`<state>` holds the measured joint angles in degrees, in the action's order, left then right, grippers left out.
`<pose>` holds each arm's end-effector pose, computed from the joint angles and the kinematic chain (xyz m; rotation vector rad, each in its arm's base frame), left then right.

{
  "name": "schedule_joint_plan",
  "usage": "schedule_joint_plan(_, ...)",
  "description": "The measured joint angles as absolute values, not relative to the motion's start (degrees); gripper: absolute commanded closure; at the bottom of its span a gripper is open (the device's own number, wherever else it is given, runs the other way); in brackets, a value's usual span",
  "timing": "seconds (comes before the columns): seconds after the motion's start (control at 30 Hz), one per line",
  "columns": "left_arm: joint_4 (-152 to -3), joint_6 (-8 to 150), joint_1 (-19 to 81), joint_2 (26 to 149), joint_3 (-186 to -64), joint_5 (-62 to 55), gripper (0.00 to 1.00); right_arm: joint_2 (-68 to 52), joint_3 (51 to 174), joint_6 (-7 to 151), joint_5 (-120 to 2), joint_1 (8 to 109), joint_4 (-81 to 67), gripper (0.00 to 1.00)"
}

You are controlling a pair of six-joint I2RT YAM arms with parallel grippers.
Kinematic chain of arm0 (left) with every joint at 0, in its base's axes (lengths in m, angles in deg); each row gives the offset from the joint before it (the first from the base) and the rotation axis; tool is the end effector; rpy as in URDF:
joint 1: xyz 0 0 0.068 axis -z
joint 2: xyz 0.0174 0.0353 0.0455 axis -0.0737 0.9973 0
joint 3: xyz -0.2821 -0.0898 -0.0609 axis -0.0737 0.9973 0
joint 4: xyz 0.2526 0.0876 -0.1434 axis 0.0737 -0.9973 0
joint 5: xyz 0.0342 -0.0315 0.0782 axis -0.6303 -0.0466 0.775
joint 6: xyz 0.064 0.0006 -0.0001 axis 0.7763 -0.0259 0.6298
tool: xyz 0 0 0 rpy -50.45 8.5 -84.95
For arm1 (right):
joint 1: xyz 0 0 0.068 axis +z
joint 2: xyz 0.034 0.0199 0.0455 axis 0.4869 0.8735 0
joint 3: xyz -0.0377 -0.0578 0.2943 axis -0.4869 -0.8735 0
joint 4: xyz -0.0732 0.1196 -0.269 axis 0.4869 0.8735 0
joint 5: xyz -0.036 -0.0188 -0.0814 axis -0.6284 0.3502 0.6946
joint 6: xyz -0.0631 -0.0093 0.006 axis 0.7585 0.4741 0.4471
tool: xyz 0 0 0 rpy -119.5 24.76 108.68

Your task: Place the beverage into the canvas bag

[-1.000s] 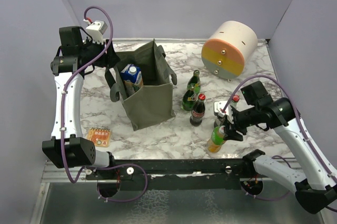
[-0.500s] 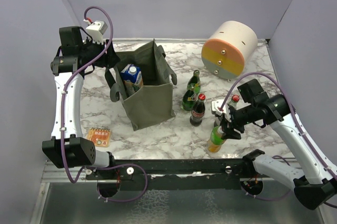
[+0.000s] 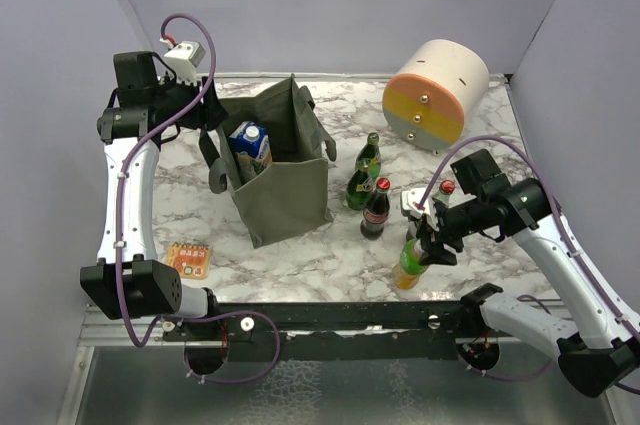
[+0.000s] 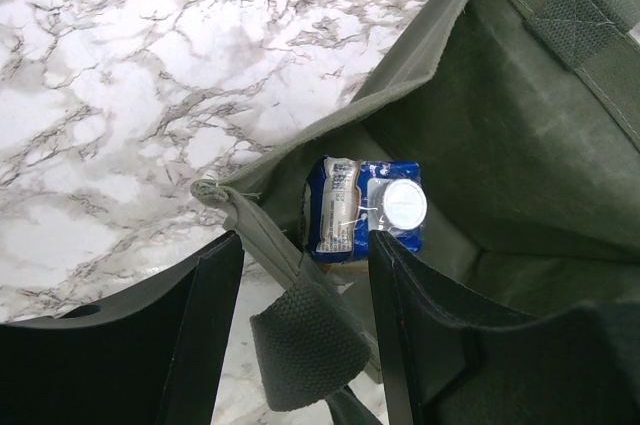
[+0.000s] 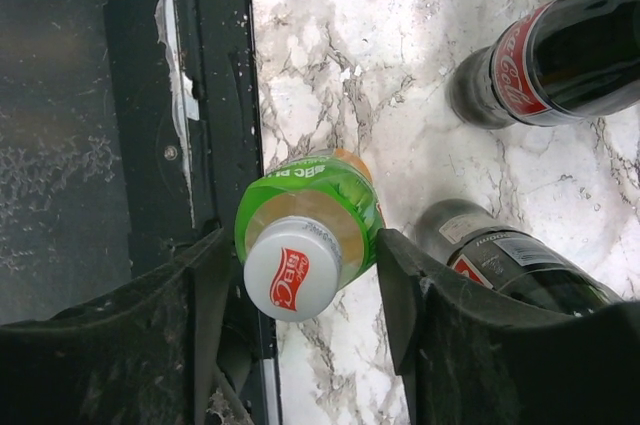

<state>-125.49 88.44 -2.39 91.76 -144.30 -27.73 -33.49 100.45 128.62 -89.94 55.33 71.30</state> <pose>0.3361 0.0121 0.4567 0.3027 2.0722 -0.4825 0.1373 0.1018 0.3480 -1.7059 1.9455 0.7933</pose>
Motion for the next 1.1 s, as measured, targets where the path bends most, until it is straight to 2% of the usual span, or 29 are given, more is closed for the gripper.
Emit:
schedule_joint_plan(0.17, -125.6, 88.6, -2.4, 91.8, -144.1, -27.7, 0.44, -33.5, 100.5, 128.4, -89.8, 55.3, 70.8, 0.53)
schedule_joint_plan(0.37, -125.6, 88.7, -2.4, 91.8, -144.0, -27.7, 0.44, -33.8, 101.2, 128.2, -89.9, 55.3, 69.7, 0.78)
schedule_joint_plan(0.57, -125.6, 88.9, -2.4, 91.8, -144.0, -27.7, 0.44, -34.0, 101.6, 126.9, -89.5, 55.3, 68.8, 0.99)
schedule_joint_plan(0.9, -126.8, 89.9, -2.4, 91.8, -144.0, -27.6, 0.43, -31.0, 108.1, 122.9, -92.7, 55.3, 65.8, 0.99)
schedule_joint_plan(1.1, -126.8, 89.9, -2.4, 91.9, -144.1, -27.6, 0.39, -25.3, 116.3, 117.5, -97.1, 55.9, 61.7, 0.99)
